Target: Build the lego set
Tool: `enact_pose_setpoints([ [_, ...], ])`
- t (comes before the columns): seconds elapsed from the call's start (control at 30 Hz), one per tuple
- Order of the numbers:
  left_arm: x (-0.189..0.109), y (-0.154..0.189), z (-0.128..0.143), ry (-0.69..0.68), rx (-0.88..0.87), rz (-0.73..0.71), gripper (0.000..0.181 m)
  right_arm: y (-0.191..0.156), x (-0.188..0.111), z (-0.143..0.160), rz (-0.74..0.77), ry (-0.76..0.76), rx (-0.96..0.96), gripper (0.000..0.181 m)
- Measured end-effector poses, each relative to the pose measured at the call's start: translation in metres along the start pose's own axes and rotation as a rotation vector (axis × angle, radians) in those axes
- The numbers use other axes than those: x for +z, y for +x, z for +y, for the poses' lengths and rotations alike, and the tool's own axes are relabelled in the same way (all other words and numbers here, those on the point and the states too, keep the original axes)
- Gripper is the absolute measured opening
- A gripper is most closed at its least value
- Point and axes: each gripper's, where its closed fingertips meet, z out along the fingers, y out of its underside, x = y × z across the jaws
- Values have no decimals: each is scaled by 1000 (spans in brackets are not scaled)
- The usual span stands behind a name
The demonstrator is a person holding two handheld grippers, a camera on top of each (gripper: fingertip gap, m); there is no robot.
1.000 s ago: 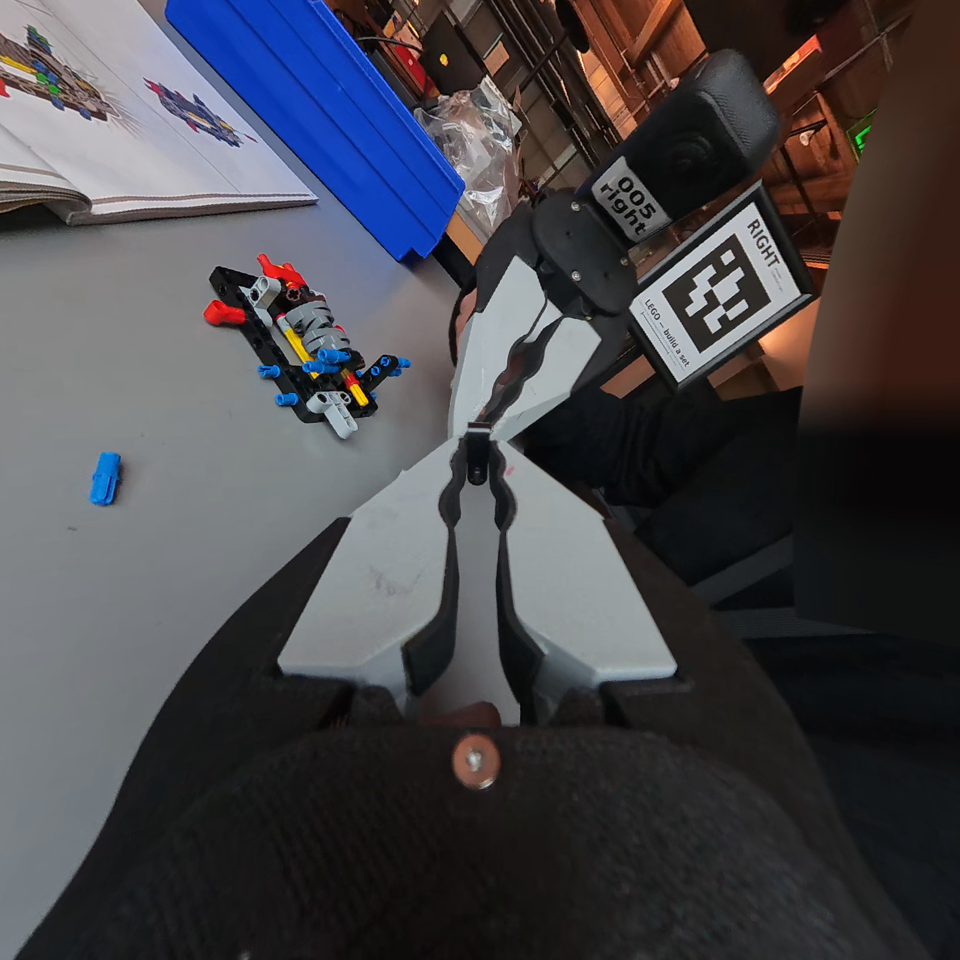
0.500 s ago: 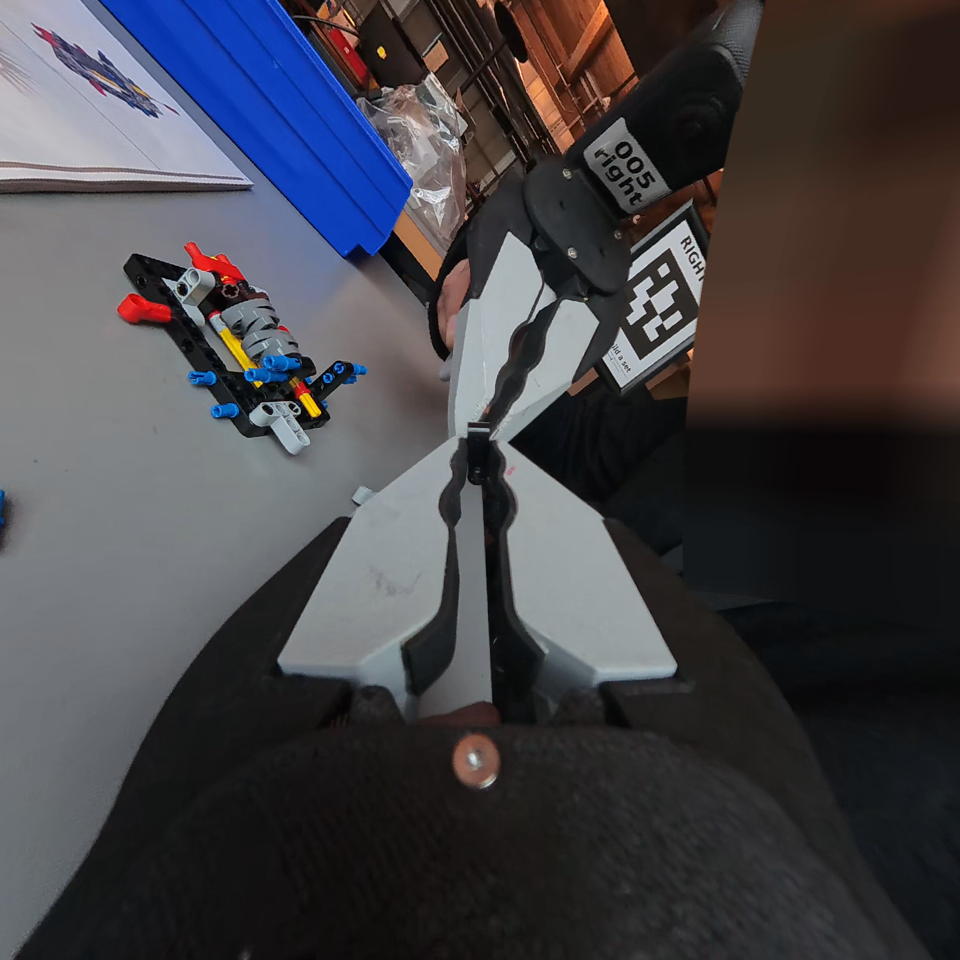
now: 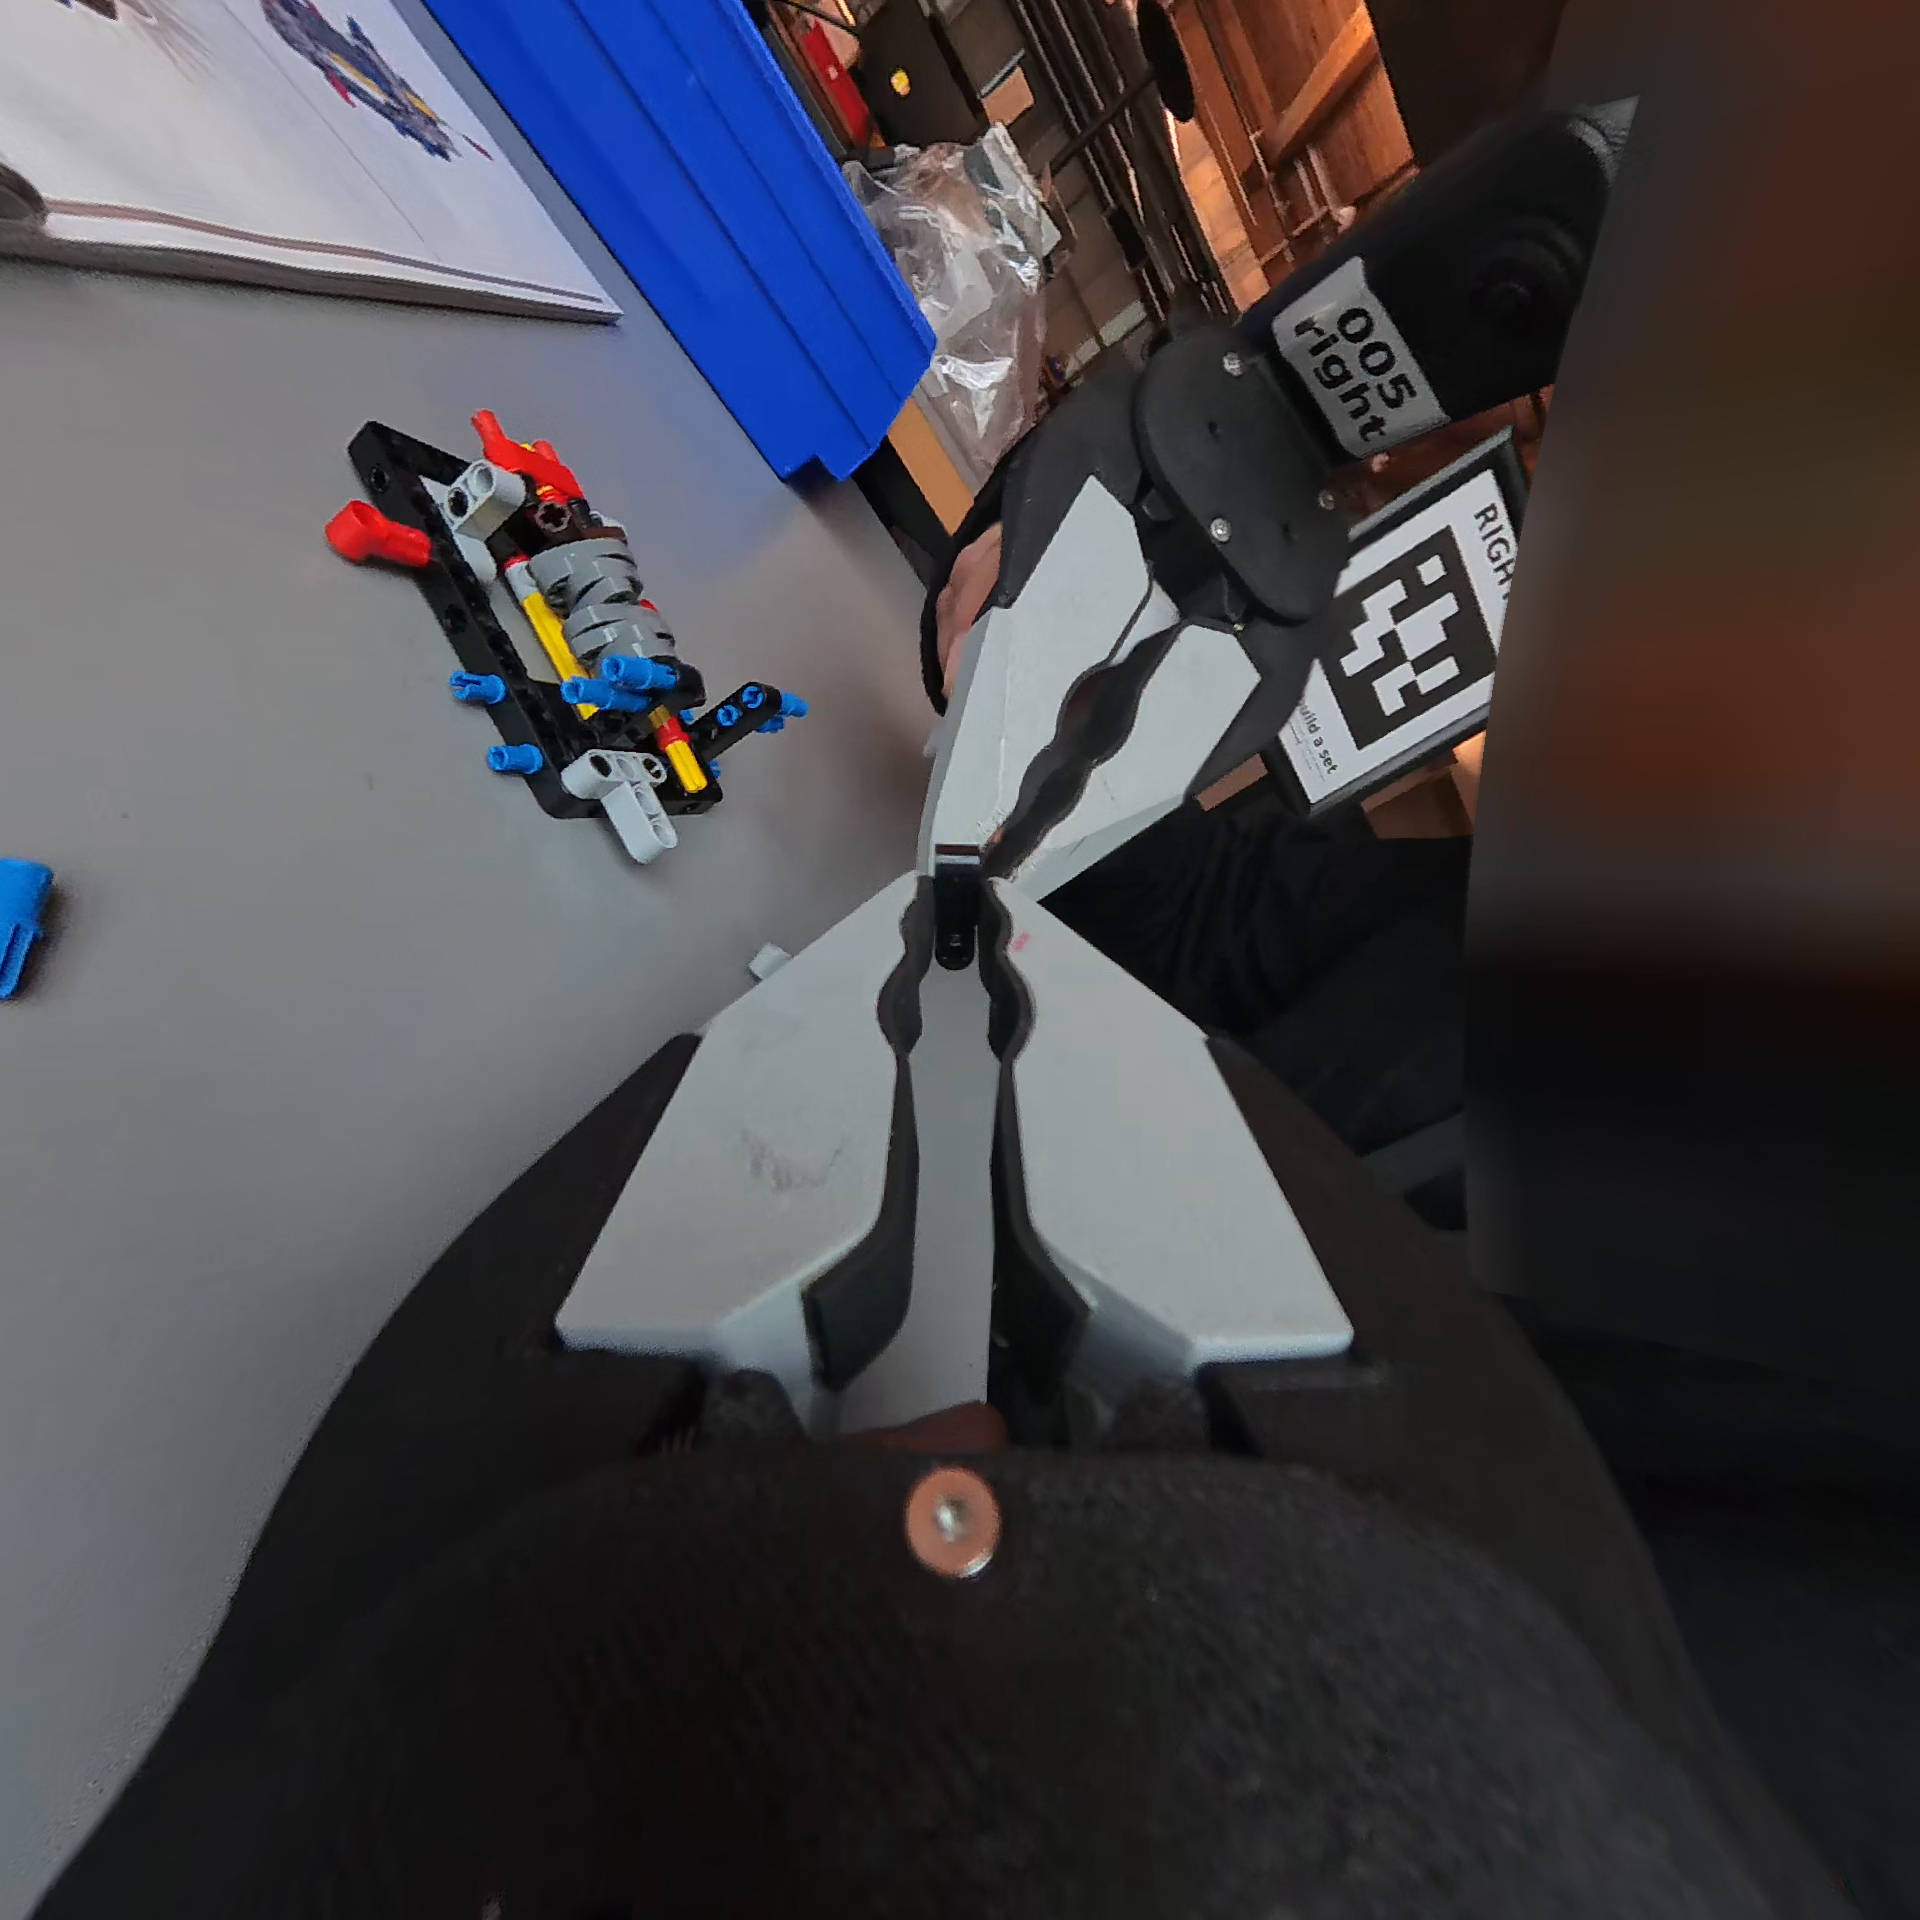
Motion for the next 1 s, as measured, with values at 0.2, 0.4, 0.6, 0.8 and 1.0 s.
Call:
enact_pose_setpoints([
  [0.2,0,-7,4,50,-50,-89,6,0,9,6,-44,61,47,0],
  [0.4,4,-13,11,11,-95,-110,5,0,11,14,-72,91,35,0],
  [0.6,8,-25,17,-29,-169,-150,6,4,15,20,-47,84,40,0],
  [0.8,11,-30,20,-35,-197,-183,5,5,18,26,-50,85,52,0],
  [1.0,10,-26,12,61,-228,-154,6,7,14,18,-47,152,73,0],
])
